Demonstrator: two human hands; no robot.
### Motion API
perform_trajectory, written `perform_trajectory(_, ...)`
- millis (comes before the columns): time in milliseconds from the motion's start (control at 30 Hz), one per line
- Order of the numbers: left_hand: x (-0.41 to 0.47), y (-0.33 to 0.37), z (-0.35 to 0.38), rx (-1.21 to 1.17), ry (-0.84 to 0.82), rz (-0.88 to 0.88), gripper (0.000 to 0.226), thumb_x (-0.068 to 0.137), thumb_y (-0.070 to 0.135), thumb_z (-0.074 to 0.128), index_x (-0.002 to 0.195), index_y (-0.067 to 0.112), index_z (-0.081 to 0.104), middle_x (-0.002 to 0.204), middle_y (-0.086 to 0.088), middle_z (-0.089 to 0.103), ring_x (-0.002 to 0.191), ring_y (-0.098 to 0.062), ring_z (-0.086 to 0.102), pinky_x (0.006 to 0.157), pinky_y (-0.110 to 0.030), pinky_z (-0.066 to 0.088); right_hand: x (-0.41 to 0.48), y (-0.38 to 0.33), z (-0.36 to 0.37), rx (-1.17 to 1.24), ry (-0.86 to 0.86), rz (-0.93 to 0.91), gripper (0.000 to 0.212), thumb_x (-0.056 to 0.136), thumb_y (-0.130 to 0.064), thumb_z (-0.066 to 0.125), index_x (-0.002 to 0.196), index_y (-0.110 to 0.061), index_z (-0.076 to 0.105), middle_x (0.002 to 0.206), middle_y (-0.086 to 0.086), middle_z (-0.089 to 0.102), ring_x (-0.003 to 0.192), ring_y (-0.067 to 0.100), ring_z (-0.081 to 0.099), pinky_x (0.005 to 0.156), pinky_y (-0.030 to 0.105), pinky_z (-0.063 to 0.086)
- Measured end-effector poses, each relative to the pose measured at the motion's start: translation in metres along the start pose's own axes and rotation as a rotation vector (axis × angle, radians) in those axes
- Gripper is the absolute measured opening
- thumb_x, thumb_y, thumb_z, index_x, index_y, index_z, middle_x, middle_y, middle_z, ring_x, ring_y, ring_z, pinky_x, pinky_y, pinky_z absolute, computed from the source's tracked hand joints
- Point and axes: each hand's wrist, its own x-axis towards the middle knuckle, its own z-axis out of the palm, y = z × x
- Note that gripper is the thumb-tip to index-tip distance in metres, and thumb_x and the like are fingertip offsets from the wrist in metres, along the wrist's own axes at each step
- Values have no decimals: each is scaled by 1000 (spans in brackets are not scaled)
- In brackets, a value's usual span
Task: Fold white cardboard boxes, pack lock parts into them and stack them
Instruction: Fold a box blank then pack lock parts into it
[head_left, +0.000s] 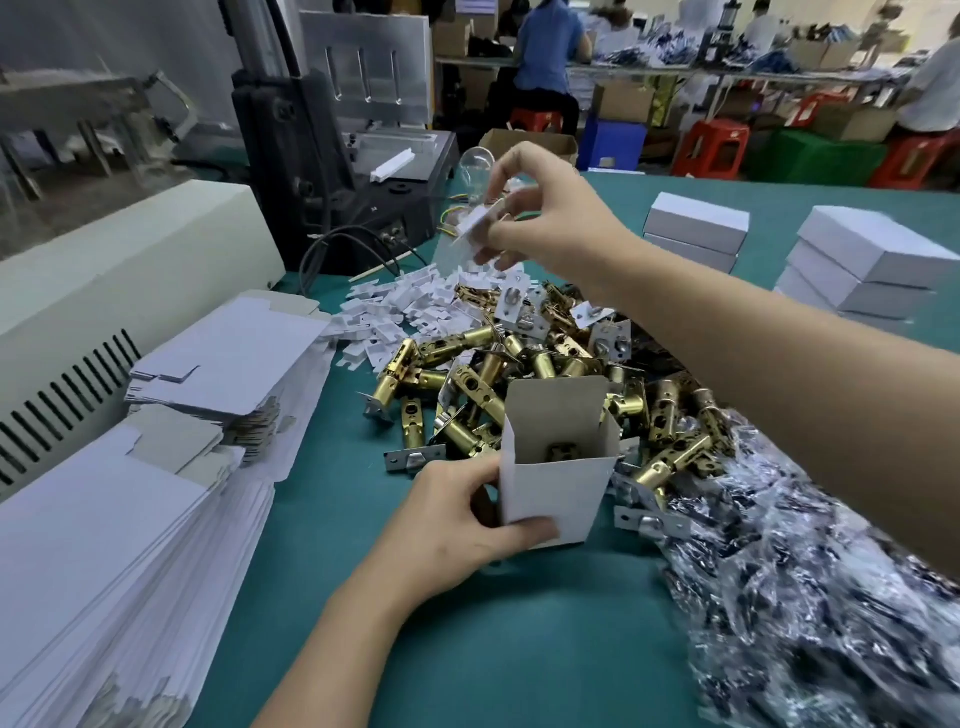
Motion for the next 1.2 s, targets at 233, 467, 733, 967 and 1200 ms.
perform_trajectory(233,-1,2,0,3,6,2,47,75,56,85,119,50,72,99,22,77,68,0,63,62,-17,51,-82,-27,-38,-76,-8,-69,8,89,-10,78,94,-12,73,86,11,77,73,19,75,72,30,63)
perform_trajectory(467,0,2,2,-36,16,-8,47,74,52,88,119,43,75,97,14,79,68,-5,68,59,-22,56,-145,-33,-10,-777,21,-274,8,85,-23,77,91,-25,73,94,-9,64,75,13,60,65,36,50)
perform_trajectory(733,-1,3,3,-66,22,-26,44,73,52,88,114,44,76,95,11,79,65,-6,69,58,-24,57,-156,-28,23,-973,67,-241,25,79,-22,75,83,-28,51,74,-7,67,64,23,56,51,30,35)
perform_trajectory(967,0,3,2,-68,22,-33,42,73,50,90,112,43,75,93,12,78,62,-7,67,57,-26,57,-149,-41,19,-992,-201,-21,5,94,-38,66,96,-37,71,89,-12,72,87,16,64,61,28,37)
perform_trajectory(1200,2,0,2,-74,18,-21,51,70,58,88,119,49,73,100,7,78,60,-12,69,56,-27,58,-139,-37,-11,-729,36,-41,15,95,-36,63,96,-30,77,81,-12,74,79,10,68,74,37,57)
